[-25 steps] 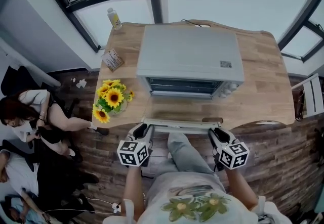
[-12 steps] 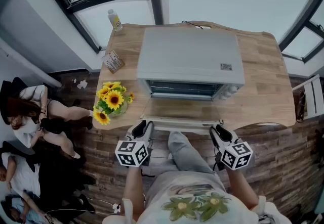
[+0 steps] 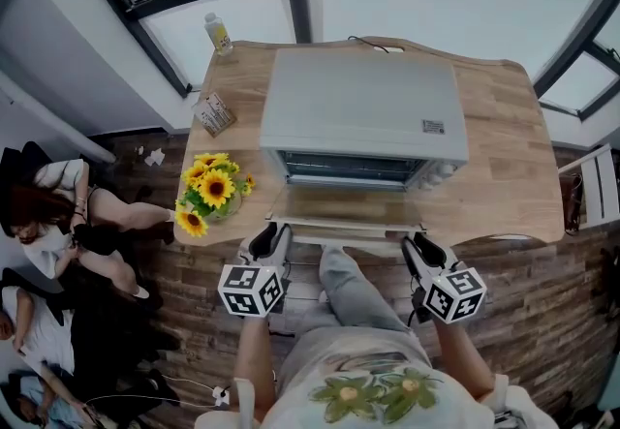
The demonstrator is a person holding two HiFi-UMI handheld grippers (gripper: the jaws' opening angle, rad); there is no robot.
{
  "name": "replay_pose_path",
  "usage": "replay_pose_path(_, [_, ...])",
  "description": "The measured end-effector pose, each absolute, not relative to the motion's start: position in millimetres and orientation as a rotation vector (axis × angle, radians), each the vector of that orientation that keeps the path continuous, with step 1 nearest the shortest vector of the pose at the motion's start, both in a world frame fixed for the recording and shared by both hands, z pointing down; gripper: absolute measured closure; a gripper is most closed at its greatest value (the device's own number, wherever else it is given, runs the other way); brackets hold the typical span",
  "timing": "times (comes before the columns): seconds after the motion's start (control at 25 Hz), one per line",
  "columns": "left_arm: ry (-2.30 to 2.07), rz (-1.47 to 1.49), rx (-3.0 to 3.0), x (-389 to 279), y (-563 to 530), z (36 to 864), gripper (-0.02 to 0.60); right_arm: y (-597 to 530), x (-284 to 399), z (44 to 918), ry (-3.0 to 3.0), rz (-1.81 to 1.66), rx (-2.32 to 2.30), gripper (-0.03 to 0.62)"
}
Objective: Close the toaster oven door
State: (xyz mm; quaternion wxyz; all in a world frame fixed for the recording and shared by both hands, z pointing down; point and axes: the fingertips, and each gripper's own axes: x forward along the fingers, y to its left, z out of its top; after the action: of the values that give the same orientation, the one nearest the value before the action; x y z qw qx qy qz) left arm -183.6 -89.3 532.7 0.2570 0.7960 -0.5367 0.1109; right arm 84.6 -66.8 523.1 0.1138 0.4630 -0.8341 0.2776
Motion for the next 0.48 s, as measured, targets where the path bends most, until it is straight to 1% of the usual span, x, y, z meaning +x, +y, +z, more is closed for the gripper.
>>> replay_pose_path(0.48, [-1.452, 0.290, 2.177, -183, -100, 522, 0.477, -78, 85, 511, -2.458, 0.763, 1.377, 0.497])
